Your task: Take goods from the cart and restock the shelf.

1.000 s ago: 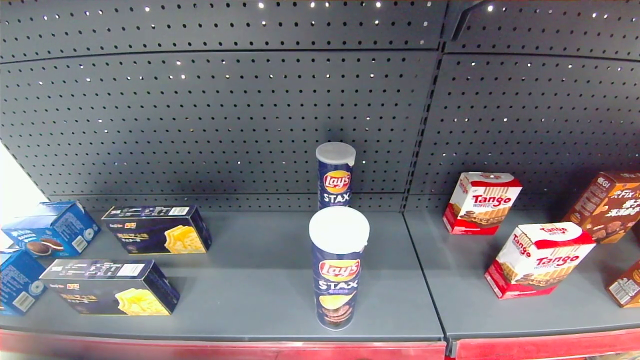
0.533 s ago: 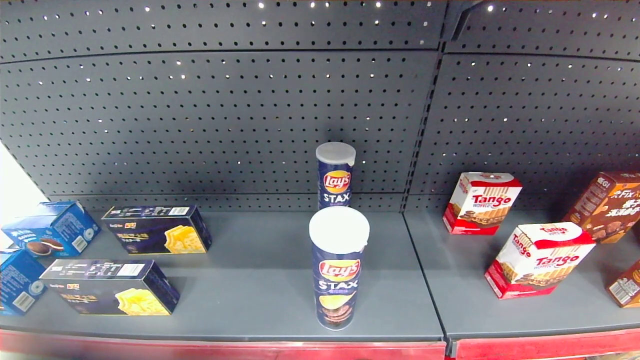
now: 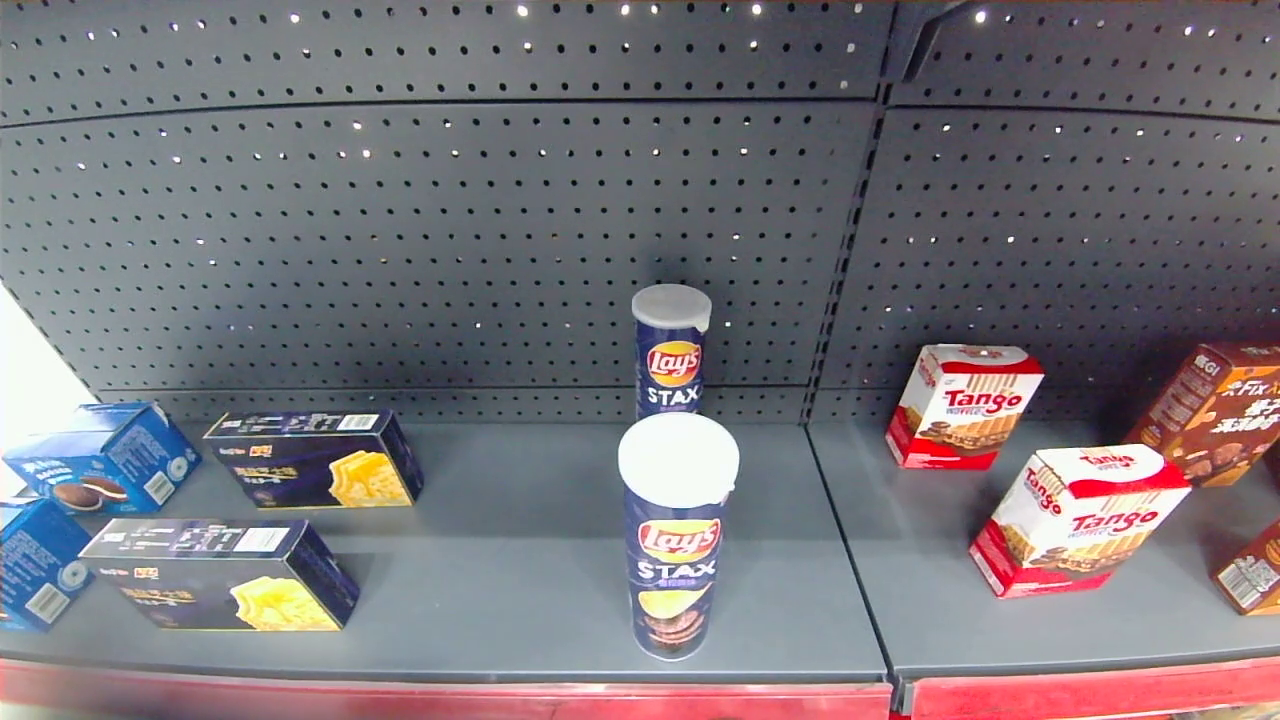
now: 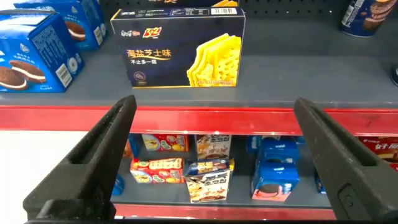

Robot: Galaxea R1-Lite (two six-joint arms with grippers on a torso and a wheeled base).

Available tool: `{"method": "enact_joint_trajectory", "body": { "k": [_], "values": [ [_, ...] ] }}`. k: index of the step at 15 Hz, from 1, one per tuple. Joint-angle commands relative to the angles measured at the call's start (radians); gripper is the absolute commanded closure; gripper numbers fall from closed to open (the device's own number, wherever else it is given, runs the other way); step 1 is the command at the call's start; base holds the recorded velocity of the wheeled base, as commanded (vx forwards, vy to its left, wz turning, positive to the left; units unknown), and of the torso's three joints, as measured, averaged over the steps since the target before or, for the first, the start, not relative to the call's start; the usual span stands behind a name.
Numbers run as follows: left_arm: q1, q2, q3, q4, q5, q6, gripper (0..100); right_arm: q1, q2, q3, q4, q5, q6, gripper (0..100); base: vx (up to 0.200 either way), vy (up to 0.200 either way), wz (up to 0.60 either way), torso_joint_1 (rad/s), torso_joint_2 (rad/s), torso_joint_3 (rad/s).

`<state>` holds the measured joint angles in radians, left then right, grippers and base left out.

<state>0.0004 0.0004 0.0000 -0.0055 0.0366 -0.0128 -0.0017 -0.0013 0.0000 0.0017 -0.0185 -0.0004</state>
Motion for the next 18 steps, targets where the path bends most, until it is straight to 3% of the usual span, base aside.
{"method": "enact_joint_trajectory", "body": {
  "k": [1, 3, 10, 13, 18],
  "values": [
    [0.001, 0.0, 0.0, -0.001, 0.002, -0.003, 0, 0.0, 0.001, 0.0, 0.0, 0.0, 0.0, 0, -0.2, 0.0, 0.0, 0.007, 0.0, 0.007],
    [0.001, 0.0, 0.0, -0.001, -0.001, 0.0, 0, 0.0, 0.001, 0.0, 0.0, 0.0, 0.0, 0, -0.2, 0.0, 0.0, 0.01, 0.0, 0.002],
    [0.0, 0.0, 0.0, -0.001, -0.003, 0.005, 0, 0.0, 0.001, 0.0, 0.0, 0.002, 0.0, 0, 0.0, 0.0, 0.0, 0.0, 0.0, 0.0],
    [0.001, 0.0, 0.0, 0.001, -0.003, 0.0, 0, 0.0, 0.001, 0.0, 0.0, 0.002, 0.0, 0, 0.0, 0.2, 0.0, 0.004, 0.0, 0.002],
    [0.0, 0.0, 0.0, -0.001, -0.004, 0.004, 0, 0.0, 0.001, 0.0, 0.0, 0.002, 0.0, 0, 0.0, 0.0, 0.0, 0.0, 0.0, 0.0]
  ]
}}
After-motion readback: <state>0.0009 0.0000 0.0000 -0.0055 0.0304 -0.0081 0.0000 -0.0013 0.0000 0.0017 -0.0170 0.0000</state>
